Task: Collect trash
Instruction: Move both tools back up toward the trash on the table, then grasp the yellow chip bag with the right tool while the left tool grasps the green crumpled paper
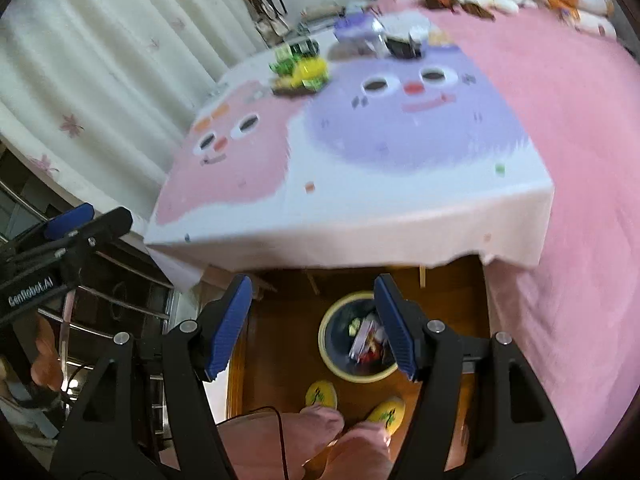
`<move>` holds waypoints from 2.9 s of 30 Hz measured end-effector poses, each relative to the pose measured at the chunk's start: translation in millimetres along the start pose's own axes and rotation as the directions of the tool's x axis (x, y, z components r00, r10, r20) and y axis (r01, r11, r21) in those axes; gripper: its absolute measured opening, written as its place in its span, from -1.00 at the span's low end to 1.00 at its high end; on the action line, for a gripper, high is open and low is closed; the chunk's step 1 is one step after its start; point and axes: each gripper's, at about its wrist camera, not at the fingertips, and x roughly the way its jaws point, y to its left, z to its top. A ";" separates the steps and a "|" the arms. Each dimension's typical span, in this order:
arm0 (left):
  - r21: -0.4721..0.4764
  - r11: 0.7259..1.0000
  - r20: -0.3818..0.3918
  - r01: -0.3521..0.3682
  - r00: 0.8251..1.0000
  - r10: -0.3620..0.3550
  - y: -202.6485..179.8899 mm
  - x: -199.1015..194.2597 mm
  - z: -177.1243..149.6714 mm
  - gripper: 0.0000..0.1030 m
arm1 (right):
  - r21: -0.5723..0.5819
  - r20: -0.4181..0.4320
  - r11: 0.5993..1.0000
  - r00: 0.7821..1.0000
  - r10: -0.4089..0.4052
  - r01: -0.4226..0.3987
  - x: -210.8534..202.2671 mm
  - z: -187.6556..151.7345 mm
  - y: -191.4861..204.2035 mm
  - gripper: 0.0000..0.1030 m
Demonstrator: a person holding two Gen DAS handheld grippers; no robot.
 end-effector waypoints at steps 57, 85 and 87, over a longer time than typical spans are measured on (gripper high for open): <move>-0.021 0.936 -0.320 0.350 0.885 -0.338 40.0 451.4 369.1 0.66 | 0.198 -0.091 0.969 0.987 -0.135 0.151 334.0 343.7 -6.4 -0.43; 0.020 0.953 -0.354 0.304 0.893 -0.277 -0.8 471.2 344.8 0.02 | 0.309 -0.037 0.943 0.992 -0.119 0.125 300.5 315.3 -22.3 -0.45; 0.035 0.955 -0.331 0.293 0.905 -0.266 -0.9 458.5 339.4 0.02 | 0.314 -0.026 0.942 0.993 -0.117 0.120 293.7 312.6 -23.1 -0.45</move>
